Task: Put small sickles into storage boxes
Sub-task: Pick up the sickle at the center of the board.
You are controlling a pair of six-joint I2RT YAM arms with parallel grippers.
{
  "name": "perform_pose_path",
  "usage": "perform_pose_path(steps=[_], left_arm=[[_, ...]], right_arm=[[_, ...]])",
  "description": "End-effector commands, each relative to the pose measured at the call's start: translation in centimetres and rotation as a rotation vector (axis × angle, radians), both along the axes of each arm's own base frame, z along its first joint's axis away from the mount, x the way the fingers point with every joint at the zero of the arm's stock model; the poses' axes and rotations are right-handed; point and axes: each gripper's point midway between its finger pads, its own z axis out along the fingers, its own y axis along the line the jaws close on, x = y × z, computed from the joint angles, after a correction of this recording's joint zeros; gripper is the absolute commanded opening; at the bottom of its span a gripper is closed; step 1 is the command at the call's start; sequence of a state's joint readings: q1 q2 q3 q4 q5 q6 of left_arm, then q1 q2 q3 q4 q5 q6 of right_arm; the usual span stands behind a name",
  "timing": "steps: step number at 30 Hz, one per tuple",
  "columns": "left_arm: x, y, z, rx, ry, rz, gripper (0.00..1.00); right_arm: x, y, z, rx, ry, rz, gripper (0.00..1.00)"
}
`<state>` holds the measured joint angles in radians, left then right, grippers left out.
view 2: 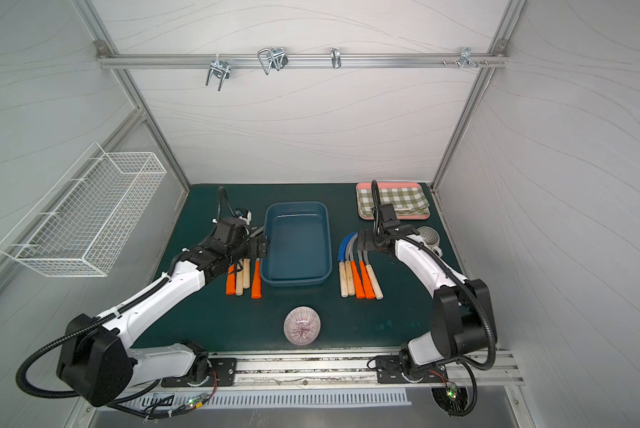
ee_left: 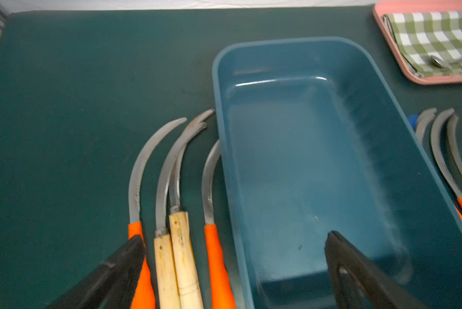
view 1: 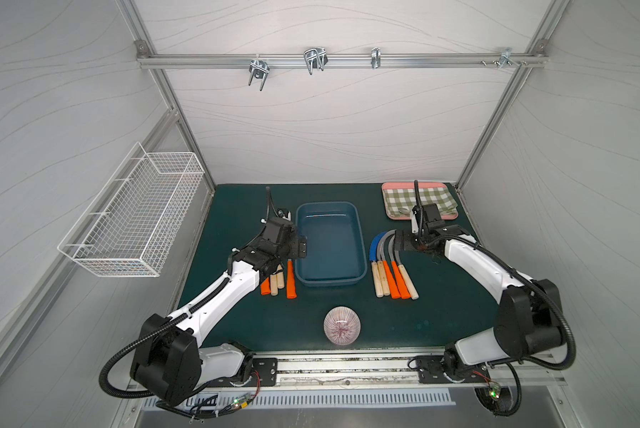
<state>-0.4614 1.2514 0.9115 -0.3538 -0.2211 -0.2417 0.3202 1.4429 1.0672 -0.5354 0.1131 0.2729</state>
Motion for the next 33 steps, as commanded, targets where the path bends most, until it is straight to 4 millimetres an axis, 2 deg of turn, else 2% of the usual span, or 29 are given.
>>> perform_pose_path(steps=[1,5,10,14,20,25,33], left_arm=[[-2.2,-1.0,1.0,0.001,0.061,0.006,0.99],[-5.1,-3.6,0.3,-0.018,0.155,-0.057,0.99],[-7.9,-6.2,-0.5,-0.041,0.236,-0.093,0.99],[-9.5,-8.6,-0.4,-0.059,0.251,-0.14,0.99],[-11.3,-11.8,-0.3,-0.067,0.274,-0.209,0.99],[-12.2,-12.5,-0.4,-0.101,0.303,-0.208,0.99],[-12.4,-12.6,0.6,-0.094,0.286,-0.251,0.99]], right_arm=[[-3.0,0.7,1.0,0.035,0.077,0.023,0.99],[-4.9,0.6,1.0,0.03,0.126,0.036,0.99],[-7.3,-0.2,-0.3,0.003,0.222,0.033,0.99],[-8.8,-0.8,-1.5,-0.02,0.285,0.026,0.89],[-10.0,-1.4,-3.1,-0.038,0.356,0.007,0.66],[-10.2,-2.0,-4.7,-0.057,0.391,-0.016,0.47],[-9.7,-2.7,-7.8,-0.06,0.495,-0.064,0.45]])
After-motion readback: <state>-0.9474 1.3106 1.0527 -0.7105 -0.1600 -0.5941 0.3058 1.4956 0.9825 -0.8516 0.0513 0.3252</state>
